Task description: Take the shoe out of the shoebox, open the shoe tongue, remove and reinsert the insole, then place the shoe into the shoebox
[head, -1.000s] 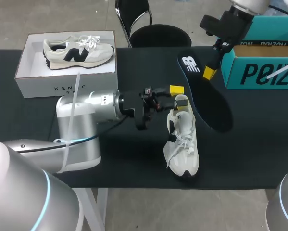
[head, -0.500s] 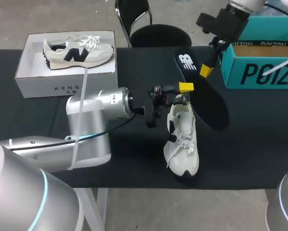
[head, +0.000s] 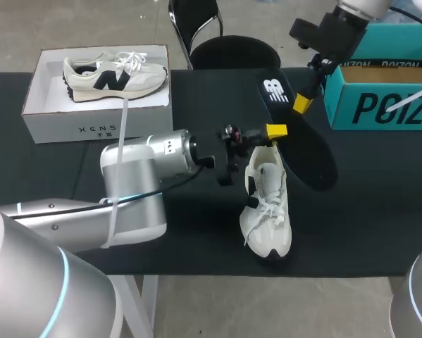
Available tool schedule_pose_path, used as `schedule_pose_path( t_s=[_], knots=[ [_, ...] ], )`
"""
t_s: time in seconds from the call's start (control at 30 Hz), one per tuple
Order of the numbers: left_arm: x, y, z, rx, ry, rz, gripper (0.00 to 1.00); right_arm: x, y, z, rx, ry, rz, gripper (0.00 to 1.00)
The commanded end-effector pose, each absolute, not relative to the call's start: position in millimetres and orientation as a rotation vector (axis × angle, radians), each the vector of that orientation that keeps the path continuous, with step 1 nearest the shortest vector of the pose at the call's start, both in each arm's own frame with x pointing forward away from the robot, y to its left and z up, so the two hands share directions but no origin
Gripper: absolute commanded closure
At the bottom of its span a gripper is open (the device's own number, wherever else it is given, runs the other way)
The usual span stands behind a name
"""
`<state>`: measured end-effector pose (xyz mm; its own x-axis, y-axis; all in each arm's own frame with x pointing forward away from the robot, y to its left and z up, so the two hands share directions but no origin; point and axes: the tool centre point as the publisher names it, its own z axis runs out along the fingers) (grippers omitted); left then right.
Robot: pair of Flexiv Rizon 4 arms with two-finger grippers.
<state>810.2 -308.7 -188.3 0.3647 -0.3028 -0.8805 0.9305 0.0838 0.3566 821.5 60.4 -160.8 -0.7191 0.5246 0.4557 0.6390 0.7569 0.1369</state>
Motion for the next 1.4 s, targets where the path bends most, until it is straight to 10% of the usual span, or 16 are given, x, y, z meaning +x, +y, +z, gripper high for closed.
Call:
schedule_pose_path(
  t_s=[0.03,0.23,0.27,0.3,1.4],
  knots=[
    [813,-313,-187,1.105,0.728,-1.043,1.0,817,58,-162,-0.899,-2.563,-0.418,1.0],
    [816,-311,-188,1.094,0.743,-1.066,1.0,815,58,-163,-0.892,-2.571,-0.391,1.0],
    [816,-311,-188,1.096,0.745,-1.065,1.0,813,56,-162,-0.908,-2.573,-0.39,0.71],
    [816,-310,-188,1.098,0.746,-1.065,1.0,813,55,-160,-0.917,-2.591,-0.388,0.0],
    [842,-252,-201,1.137,0.889,-1.164,1.0,759,4,-124,-1.154,-2.872,-0.884,0.0]
  ],
)
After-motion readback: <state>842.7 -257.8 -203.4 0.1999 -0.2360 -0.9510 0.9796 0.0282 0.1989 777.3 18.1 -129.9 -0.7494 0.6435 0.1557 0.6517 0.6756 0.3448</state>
